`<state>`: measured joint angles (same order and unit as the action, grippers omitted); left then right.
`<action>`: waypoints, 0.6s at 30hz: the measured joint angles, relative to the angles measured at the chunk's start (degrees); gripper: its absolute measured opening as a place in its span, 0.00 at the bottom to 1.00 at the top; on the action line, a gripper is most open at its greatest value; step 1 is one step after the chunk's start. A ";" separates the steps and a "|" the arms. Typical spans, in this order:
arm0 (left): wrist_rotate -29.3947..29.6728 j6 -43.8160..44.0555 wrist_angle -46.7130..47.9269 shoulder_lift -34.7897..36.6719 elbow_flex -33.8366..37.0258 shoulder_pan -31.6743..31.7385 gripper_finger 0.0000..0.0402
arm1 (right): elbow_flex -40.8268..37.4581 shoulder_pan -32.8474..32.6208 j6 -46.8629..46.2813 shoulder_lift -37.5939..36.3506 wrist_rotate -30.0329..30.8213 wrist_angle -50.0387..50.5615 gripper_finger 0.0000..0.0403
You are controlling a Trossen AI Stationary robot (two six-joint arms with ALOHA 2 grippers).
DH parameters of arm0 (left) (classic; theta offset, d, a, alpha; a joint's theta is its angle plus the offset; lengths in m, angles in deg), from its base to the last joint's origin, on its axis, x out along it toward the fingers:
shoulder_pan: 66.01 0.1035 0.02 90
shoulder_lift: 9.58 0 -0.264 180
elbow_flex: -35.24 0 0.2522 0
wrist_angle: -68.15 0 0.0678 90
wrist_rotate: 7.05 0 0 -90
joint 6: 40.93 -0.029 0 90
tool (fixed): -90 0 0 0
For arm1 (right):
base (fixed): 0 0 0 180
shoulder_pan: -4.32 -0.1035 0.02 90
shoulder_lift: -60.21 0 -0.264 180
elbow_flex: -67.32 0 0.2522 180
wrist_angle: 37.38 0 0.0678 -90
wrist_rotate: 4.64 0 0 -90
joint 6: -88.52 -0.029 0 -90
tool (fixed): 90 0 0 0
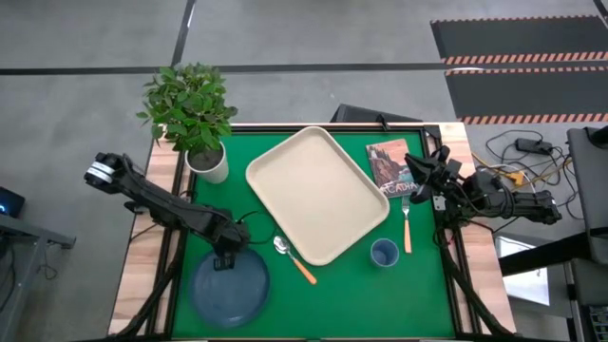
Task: Pick and place plate/cup/fork/spoon on tray
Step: Put the blue plate on the center of the white serving tray
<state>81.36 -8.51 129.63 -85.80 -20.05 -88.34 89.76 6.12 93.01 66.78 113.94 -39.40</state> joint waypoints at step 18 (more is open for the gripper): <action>18.34 10.32 -7.69 27.07 -1.51 0.24 0.00 | 0.00 -0.01 0.04 -0.02 0.02 0.50 0.06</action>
<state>99.70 1.81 121.94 -58.73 -21.56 -88.10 89.76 6.12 93.06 66.76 113.96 -38.91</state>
